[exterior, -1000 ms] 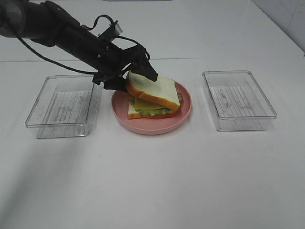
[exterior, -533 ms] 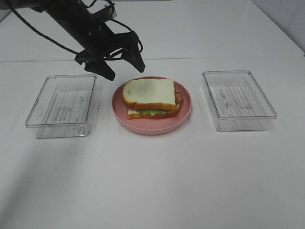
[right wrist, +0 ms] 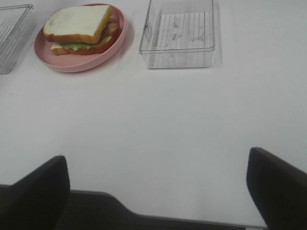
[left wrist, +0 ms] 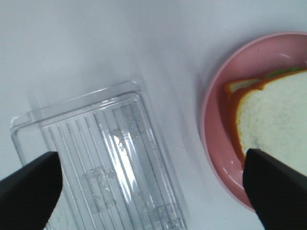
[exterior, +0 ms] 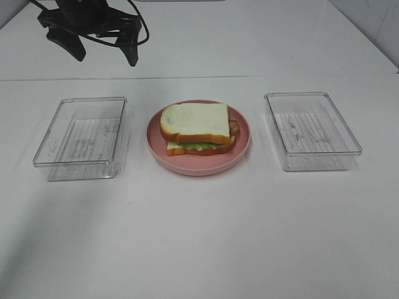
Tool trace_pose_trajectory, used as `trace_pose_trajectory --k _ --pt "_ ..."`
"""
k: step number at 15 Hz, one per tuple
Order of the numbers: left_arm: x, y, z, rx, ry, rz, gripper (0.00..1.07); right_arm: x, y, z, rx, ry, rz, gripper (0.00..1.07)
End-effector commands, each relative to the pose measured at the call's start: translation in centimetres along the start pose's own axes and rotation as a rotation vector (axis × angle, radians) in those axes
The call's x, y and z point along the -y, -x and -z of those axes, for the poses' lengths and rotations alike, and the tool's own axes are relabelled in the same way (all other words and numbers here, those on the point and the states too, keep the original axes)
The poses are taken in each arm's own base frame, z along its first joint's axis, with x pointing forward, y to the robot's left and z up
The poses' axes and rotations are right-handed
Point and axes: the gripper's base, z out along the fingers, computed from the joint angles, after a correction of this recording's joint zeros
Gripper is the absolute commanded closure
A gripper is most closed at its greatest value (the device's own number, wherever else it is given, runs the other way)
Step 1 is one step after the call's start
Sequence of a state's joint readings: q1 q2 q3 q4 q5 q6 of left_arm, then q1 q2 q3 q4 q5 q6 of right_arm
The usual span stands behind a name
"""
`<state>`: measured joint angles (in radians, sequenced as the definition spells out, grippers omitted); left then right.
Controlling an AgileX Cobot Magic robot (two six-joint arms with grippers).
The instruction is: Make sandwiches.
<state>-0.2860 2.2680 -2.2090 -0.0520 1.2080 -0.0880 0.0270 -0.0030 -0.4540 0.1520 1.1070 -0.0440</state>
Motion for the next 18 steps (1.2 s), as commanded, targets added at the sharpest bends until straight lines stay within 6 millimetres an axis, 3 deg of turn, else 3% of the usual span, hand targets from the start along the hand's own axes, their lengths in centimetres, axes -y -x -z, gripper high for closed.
trace_pose_trajectory --k 1,2,3,4,5,6,9,12,16,18 --pt "-4.0 -0.6 0.9 -0.089 0.049 0.053 0.13 0.0 -0.2 0.1 0.029 -0.003 0.002 0.11" --pt "-7.6 -0.5 1.6 -0.077 0.067 0.102 0.13 0.0 -0.2 0.1 0.029 -0.003 0.002 0.11" --pt "-9.9 -0.6 2.4 -0.064 0.082 0.125 0.13 0.0 -0.2 0.1 0.029 -0.003 0.002 0.11" --pt "-11.0 -0.7 2.8 -0.057 0.09 0.141 0.13 0.0 -0.2 0.1 0.029 -0.003 0.002 0.11" --pt "-13.6 -1.0 3.8 -0.039 0.085 0.195 0.13 0.0 -0.2 0.1 0.029 -0.003 0.002 0.11" --pt "-14.5 -1.1 4.5 -0.025 0.076 0.213 0.13 0.0 -0.2 0.1 0.029 -0.003 0.002 0.11" --pt "-15.1 -1.6 6.5 -0.005 0.093 0.19 0.13 0.0 -0.2 0.1 0.029 -0.003 0.002 0.11" --pt "-14.3 -3.7 9.2 -0.026 0.106 0.185 0.13 0.0 -0.2 0.1 0.029 -0.003 0.002 0.11" --pt "-12.5 -9.4 13.1 -0.051 0.105 0.189 0.13 0.0 -0.2 0.1 0.029 -0.003 0.002 0.11" --pt "-11.0 -14.2 15.2 -0.005 0.112 0.189 0.13 0.0 -0.2 0.1 0.029 -0.003 0.002 0.11"
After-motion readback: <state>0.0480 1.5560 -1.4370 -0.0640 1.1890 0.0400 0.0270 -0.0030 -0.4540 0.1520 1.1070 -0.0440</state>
